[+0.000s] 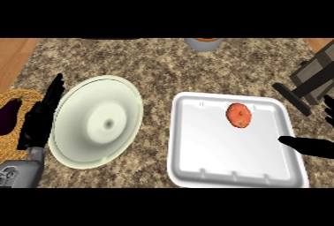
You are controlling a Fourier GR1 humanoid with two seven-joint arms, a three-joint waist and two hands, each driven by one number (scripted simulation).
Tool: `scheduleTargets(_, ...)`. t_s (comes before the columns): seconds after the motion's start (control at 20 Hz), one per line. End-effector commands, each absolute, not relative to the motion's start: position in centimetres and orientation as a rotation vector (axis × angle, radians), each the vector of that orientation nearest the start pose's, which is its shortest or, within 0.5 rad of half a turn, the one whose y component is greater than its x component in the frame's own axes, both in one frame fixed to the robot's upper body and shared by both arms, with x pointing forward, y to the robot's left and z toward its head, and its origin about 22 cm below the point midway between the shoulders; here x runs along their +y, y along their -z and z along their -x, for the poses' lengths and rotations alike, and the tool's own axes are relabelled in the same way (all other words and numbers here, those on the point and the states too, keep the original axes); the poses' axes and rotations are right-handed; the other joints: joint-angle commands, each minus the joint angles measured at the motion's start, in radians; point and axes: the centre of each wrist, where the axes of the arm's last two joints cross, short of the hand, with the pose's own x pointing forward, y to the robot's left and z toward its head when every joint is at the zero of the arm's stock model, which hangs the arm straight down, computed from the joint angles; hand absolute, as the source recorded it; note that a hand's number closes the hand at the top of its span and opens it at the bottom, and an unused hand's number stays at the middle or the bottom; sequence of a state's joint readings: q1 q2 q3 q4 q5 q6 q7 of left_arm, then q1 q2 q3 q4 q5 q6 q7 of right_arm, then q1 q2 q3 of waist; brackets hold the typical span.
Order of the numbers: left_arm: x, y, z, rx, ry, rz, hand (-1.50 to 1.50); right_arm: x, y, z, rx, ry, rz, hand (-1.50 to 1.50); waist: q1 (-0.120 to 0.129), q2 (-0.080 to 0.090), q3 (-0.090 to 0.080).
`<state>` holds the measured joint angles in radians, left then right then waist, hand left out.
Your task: Pick the squash from the tray and place it in the tiered basket
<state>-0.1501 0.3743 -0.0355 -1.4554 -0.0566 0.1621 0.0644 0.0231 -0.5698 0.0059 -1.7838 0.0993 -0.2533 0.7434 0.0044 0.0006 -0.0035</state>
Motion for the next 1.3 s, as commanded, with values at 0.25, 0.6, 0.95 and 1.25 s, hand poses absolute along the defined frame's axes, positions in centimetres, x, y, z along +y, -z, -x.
scheduleTargets(0.25, 28.4, -3.1, -27.1, -1.554, 0.254, -0.421, 0.0, -27.8, -14.3, -30.4, -0.865, -0.178, 0.695, -1.5, 0.017, 0.001, 0.003)
scheduleTargets(0.6, 28.5, -3.3, -28.7, -1.545, 0.229, -0.426, 0.0, -28.9, -12.9, -32.4, -0.714, -0.218, 0.605, -1.5, 0.003, 0.001, 0.003)
scheduleTargets(0.95, 29.6, -4.3, -27.8, -1.526, 0.231, -0.442, 0.0, -27.1, -10.3, -32.6, -0.626, -0.284, 0.609, -1.5, 0.001, -0.002, 0.003)
scheduleTargets(1.25, 30.5, -2.0, -27.8, -1.533, 0.225, -0.433, 0.0, -24.7, -9.4, -32.1, -0.622, -0.314, 0.625, -1.5, -0.006, -0.001, 0.003)
